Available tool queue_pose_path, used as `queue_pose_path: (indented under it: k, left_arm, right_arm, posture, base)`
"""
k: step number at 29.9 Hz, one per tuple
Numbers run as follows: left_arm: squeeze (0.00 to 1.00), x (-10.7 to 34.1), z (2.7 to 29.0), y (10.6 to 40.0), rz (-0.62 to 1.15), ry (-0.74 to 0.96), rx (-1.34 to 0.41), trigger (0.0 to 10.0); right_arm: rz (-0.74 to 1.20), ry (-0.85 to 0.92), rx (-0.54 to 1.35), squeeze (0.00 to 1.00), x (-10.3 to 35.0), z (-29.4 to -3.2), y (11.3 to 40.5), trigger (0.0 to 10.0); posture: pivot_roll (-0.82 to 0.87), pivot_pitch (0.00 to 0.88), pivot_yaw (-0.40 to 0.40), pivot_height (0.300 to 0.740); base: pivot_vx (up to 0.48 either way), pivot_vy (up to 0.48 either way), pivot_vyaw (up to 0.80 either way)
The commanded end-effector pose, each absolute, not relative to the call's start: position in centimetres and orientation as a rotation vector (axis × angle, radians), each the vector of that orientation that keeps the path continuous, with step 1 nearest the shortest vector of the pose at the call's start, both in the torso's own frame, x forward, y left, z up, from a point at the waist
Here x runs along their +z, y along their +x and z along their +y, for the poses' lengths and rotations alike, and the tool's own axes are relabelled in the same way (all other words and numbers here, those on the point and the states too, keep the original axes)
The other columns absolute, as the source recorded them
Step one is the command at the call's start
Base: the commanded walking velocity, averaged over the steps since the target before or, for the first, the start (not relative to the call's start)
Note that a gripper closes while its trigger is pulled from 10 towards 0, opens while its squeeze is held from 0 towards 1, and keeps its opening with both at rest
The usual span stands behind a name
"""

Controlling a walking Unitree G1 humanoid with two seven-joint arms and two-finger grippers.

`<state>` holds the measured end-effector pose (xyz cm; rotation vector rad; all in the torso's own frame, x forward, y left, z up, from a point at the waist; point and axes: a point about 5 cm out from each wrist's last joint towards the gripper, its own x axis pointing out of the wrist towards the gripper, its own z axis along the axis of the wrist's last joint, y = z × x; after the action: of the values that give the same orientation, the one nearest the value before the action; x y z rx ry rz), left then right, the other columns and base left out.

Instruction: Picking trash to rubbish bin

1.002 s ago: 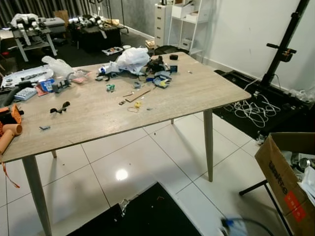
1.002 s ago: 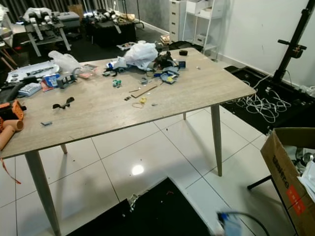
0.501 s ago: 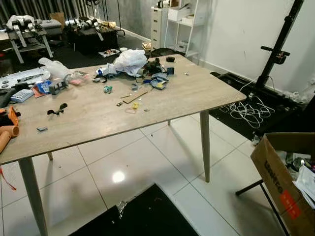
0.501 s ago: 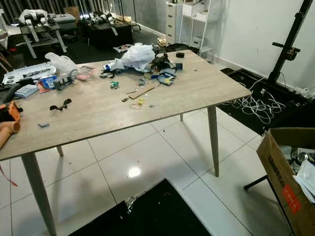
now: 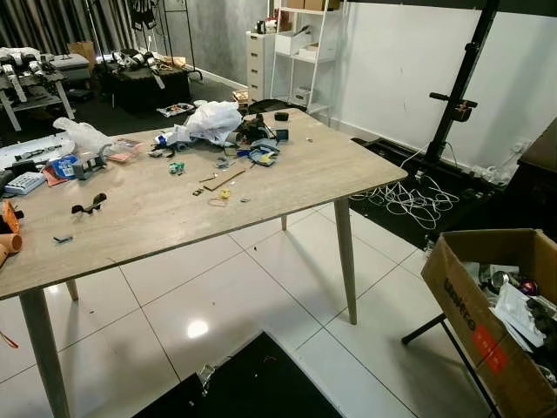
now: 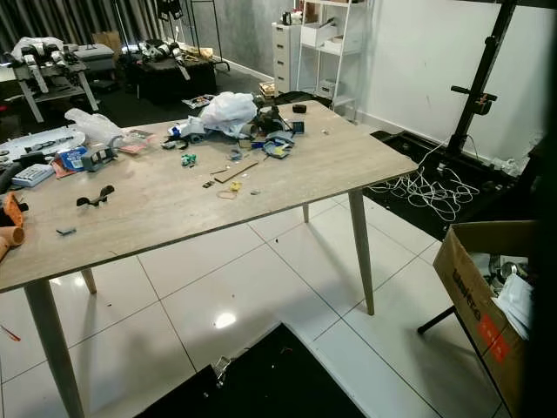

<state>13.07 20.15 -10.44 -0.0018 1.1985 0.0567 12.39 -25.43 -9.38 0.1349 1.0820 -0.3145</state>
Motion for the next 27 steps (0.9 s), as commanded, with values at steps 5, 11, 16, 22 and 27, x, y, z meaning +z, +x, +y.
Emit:
queue_pose_path:
  k: [5, 11, 16, 22, 27]
  left_arm:
    - [0.0, -10.67, 19.97, 12.42, 1.224, -0.009, 0.049, 10.0]
    - [0.0, -10.69, 20.0, 12.38, 1.218, -0.024, 0.067, 10.0]
    - [0.0, -10.69, 19.97, 12.37, 1.221, -0.024, 0.065, 10.0]
    - [0.0, -10.68, 19.84, 12.45, 1.22, -0.027, 0.059, 10.0]
    - [0.0, -10.66, 19.72, 12.6, 1.218, -0.026, 0.053, 10.0]
  right_arm:
    - [1.103, 0.144, -0.32, 0.0, -9.58, -25.32, 11.91, 10.0]
    - [1.109, 0.147, -0.317, 0.0, -9.69, -25.11, 11.76, 10.0]
    - [1.112, 0.147, -0.316, 0.0, -9.72, -25.12, 11.64, 10.0]
    - [1.115, 0.149, -0.318, 0.0, -9.75, -25.19, 11.47, 10.0]
    - [1.114, 0.153, -0.321, 0.0, -9.76, -25.19, 11.46, 10.0]
  posture:
    - [-0.14, 0.076, 0.02, 0.74]
    - [-0.14, 0.079, 0.022, 0.74]
    - [-0.15, 0.081, 0.022, 0.74]
    - [-0.15, 0.081, 0.022, 0.74]
    - [-0.15, 0.079, 0.024, 0.74]
  base:
    - [0.48, 0.0, 0.0]
    - [0.16, 0.0, 0.0]
    - [0.0, 0.0, 0.0]
    - [0.0, 0.0, 0.0]
    - [0.0, 0.0, 0.0]
